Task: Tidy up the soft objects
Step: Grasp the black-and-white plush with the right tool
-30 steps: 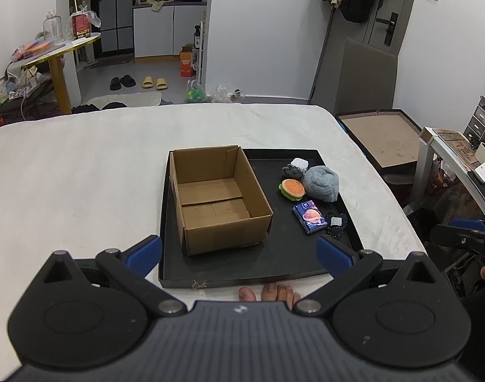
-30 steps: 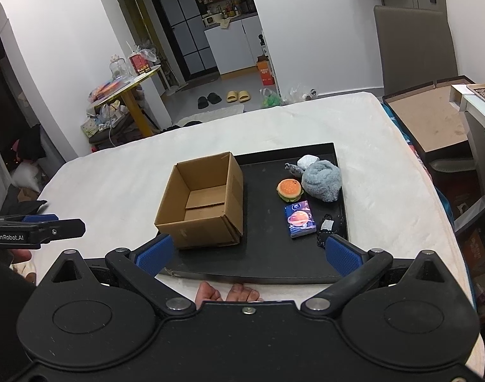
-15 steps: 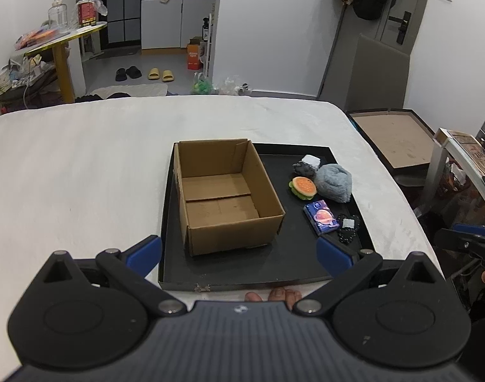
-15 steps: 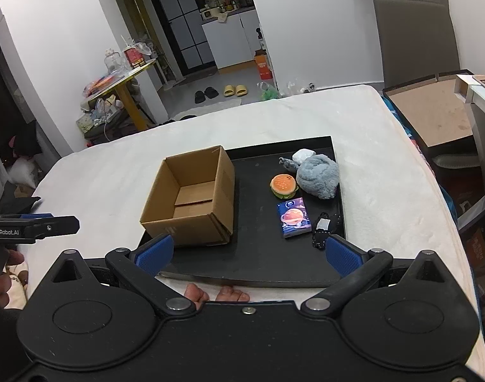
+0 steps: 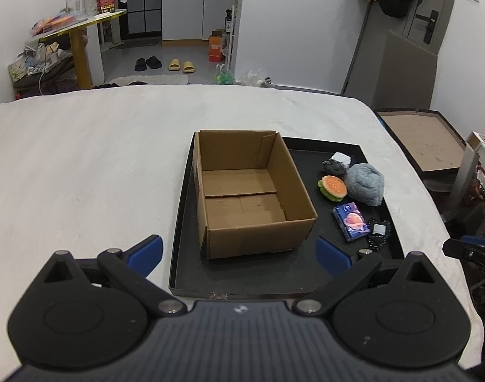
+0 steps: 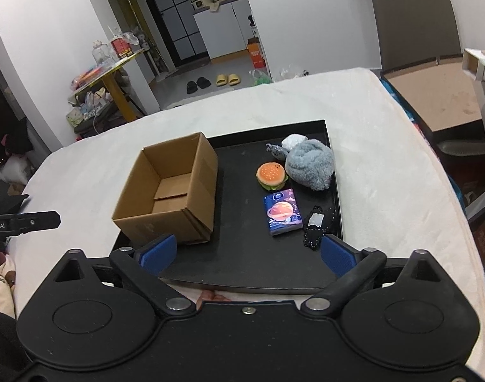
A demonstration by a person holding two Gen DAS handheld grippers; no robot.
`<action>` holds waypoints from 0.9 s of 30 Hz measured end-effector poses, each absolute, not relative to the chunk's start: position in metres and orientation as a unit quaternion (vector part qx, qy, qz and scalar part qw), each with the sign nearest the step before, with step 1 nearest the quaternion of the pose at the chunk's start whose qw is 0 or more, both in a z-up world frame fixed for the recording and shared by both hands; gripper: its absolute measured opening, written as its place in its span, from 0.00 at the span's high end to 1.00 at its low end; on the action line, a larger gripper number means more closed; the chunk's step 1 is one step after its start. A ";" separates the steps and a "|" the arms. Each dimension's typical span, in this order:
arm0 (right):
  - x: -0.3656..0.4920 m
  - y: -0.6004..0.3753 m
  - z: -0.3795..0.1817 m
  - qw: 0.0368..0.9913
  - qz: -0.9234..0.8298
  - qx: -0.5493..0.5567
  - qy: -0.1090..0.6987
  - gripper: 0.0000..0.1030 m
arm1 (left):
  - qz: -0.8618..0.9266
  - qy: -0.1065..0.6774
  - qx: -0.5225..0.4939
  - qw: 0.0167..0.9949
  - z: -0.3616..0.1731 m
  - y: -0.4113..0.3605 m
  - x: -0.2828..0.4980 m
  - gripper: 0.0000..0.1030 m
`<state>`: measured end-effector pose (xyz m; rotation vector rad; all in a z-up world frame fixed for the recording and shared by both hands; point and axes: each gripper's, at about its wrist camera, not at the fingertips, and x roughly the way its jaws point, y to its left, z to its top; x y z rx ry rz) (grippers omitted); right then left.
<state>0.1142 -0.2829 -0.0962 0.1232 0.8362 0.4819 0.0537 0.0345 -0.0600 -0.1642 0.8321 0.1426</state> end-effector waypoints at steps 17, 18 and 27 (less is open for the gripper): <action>0.158 -0.289 -0.152 0.877 0.212 0.086 0.423 0.26 | 0.110 0.407 -0.081 0.903 -0.101 0.051 0.098 0.08; 0.160 -0.290 -0.155 0.877 0.209 0.088 0.422 0.26 | 0.113 0.406 -0.082 0.903 -0.102 0.052 0.100 0.08; 0.176 -0.296 -0.179 0.879 0.187 0.102 0.427 0.33 | 0.132 0.405 -0.084 0.901 -0.119 0.053 0.118 0.18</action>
